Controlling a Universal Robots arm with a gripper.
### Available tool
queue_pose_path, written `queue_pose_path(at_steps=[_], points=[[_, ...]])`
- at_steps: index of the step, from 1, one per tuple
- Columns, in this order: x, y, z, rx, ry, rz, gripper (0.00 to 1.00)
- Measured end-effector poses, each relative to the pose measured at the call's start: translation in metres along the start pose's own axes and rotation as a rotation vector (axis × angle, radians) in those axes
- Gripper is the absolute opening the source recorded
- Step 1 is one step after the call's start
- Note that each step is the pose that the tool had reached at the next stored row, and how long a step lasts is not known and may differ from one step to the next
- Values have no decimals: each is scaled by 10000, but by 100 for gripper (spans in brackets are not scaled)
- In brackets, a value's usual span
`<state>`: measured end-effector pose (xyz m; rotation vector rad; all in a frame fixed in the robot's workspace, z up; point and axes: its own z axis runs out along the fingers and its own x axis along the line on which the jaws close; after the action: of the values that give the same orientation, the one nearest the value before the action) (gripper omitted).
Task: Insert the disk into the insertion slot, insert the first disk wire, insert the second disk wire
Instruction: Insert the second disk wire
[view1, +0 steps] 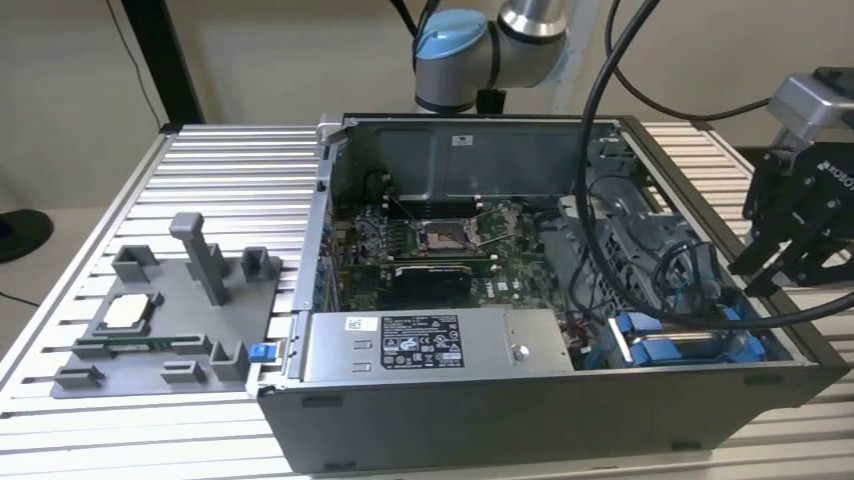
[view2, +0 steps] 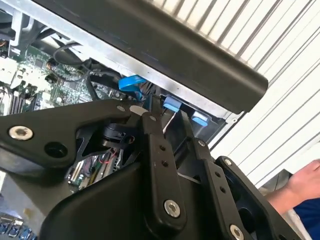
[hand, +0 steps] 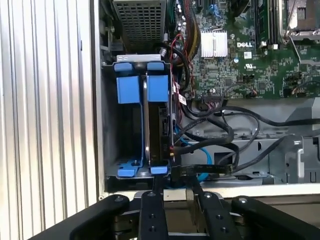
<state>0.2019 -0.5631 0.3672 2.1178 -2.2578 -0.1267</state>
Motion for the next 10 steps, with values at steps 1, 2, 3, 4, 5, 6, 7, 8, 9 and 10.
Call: queue_pose_path(at_steps=[1,2,3,4,5,6,7,8,9,10], points=[[0,-1,6,-62,3,1,100],[0,-1,15,-102,6,3,100],[1,-2,26,-130,8,4,100],[1,-3,38,-149,10,5,100],[2,-4,51,-162,9,5,100],[2,-6,62,-168,7,4,100],[2,-6,69,-169,-2,4,100],[2,-7,74,-174,-10,3,100],[2,-7,78,-178,-20,2,100],[3,-7,81,-183,-31,2,100]])
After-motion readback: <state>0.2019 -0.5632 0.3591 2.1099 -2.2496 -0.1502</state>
